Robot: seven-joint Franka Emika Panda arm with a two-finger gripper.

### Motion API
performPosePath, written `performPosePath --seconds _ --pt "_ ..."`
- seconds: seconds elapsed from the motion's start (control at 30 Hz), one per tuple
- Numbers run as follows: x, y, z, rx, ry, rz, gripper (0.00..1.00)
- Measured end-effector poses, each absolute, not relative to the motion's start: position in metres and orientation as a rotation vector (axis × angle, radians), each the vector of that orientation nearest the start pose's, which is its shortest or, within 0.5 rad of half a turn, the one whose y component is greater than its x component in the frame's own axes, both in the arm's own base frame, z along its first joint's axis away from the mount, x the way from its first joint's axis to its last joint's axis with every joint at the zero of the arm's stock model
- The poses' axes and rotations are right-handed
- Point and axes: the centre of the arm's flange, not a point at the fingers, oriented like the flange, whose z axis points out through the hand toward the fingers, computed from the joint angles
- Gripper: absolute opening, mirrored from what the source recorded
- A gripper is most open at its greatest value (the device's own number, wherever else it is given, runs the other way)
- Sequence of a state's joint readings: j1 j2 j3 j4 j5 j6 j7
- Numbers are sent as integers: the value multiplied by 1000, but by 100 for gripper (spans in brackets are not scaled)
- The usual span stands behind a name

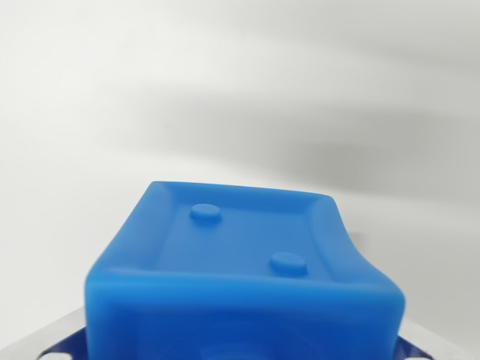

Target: Stack cube

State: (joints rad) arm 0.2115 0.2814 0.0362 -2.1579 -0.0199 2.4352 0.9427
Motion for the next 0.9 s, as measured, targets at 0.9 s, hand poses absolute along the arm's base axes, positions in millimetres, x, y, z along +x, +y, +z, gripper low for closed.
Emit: performPosePath --seconds 0.9 --pt "502 114 282 -2951 1092 4 0"
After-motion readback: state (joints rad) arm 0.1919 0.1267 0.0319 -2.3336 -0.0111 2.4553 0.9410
